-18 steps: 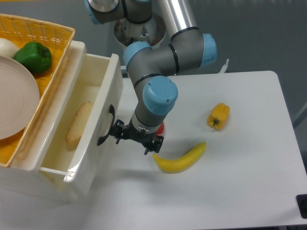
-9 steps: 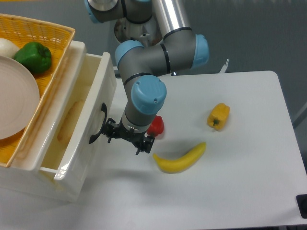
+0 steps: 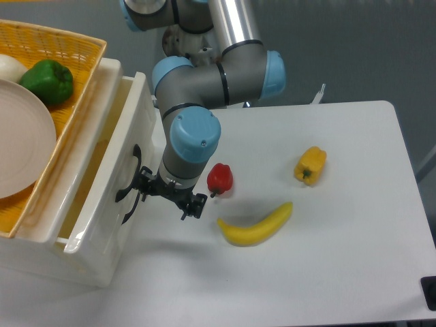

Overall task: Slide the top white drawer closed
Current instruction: 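Push the open white drawer front with the gripper until it closes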

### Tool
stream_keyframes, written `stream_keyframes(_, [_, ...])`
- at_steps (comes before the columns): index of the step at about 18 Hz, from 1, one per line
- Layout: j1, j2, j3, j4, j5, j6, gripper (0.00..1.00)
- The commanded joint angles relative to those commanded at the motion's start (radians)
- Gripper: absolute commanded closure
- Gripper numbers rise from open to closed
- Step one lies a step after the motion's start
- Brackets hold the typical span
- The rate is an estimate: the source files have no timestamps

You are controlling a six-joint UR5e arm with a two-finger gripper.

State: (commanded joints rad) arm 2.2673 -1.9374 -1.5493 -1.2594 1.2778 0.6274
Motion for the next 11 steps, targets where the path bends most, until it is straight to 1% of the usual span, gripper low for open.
stream_keyframes(11, [-0.017,-0.005,0.000,0.000,0.002,0.000,0.00])
